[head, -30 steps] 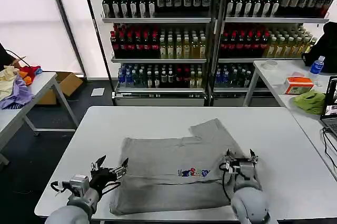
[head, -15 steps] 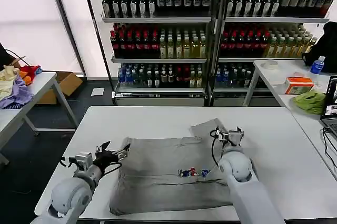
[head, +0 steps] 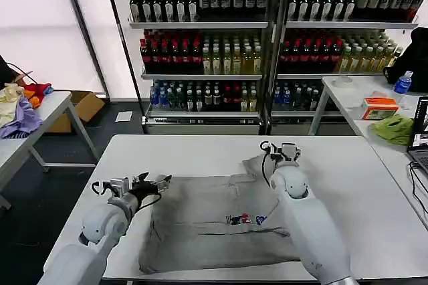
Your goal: Fold and organize the clothes.
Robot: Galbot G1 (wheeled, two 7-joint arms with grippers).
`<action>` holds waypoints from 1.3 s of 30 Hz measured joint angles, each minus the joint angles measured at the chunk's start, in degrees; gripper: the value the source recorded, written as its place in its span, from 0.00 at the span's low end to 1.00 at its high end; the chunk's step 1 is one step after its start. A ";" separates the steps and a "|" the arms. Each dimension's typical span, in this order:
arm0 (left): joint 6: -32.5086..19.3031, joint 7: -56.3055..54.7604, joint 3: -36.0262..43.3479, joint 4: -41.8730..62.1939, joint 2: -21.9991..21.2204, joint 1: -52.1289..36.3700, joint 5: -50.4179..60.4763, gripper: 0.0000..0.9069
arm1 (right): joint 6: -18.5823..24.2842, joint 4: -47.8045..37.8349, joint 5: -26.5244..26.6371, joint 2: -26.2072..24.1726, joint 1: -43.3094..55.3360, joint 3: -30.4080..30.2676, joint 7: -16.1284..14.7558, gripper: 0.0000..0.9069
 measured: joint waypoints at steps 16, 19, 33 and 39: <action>-0.27 1.29 2.36 6.71 -1.95 -3.12 2.97 1.00 | 0.29 -6.68 -0.75 2.86 2.16 -0.26 -1.72 1.00; -0.30 1.44 2.61 7.11 -2.17 -3.16 3.49 1.00 | 0.06 -6.97 -0.76 3.09 2.00 -0.36 -1.78 1.00; -0.34 1.52 3.73 6.89 -1.42 -2.27 4.37 0.01 | 0.07 -7.11 -0.27 2.89 0.40 0.25 -1.30 0.00; -0.34 1.63 4.24 6.44 -1.73 -2.09 4.64 0.01 | 0.08 -6.50 -0.09 2.99 -0.50 0.25 -1.09 0.00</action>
